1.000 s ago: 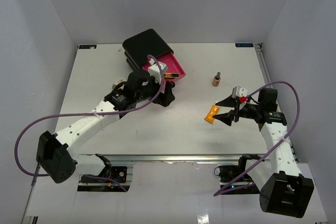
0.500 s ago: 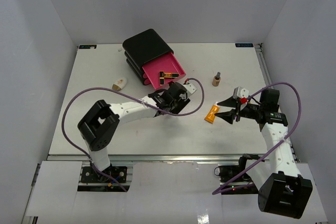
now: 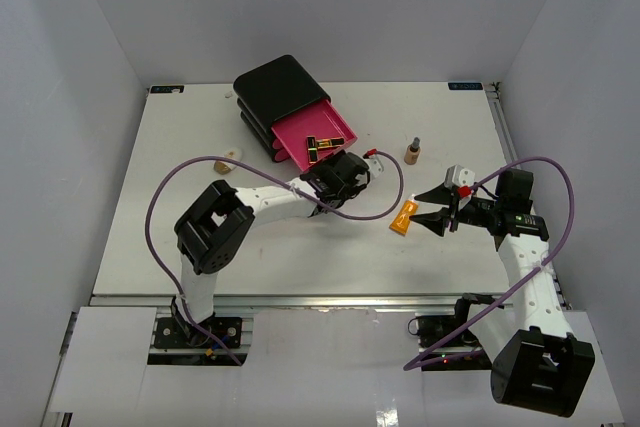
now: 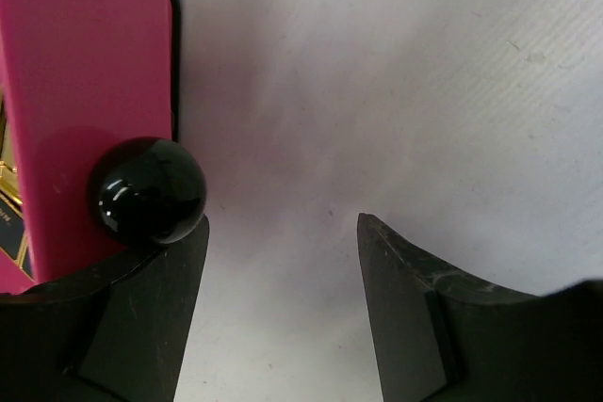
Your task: Organize the makeup
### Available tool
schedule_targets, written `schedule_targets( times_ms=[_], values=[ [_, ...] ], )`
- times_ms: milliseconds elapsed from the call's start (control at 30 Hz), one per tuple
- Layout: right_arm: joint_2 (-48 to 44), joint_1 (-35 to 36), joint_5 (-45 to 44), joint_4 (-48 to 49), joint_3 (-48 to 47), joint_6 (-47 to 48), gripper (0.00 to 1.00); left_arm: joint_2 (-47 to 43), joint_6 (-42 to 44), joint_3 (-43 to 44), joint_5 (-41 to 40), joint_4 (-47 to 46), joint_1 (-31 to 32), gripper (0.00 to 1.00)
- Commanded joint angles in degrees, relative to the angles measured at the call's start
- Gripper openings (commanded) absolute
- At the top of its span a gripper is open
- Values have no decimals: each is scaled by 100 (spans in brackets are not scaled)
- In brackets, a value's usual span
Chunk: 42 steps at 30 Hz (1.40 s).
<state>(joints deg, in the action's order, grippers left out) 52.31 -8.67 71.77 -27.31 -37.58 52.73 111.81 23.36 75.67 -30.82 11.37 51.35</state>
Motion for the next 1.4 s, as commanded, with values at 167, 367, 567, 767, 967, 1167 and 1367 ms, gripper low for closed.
schedule_targets(
  times_ms=[167,367,567,767,967,1167,1367],
  values=[
    [-72,-64,118,33,-22,45,56,-158,466,598,-595,-425,-221,80],
    [-63,-82,127,25,-38,19,56,-286,570,727,-712,-620,-291,85],
    [-71,-98,134,33,-32,11,56,-284,587,886,-718,-689,-533,88],
    [-72,-127,154,33,-39,-8,56,-267,509,1083,-559,-664,-907,90],
    [-56,-143,171,33,-39,-8,56,-136,380,1478,-350,-498,-1244,93],
    [-55,-175,180,33,-39,-21,56,-18,249,1818,-246,-381,-1330,96],
    [-47,-188,189,33,-39,-26,56,-199,5,1826,-123,-301,-1338,97]
  ],
)
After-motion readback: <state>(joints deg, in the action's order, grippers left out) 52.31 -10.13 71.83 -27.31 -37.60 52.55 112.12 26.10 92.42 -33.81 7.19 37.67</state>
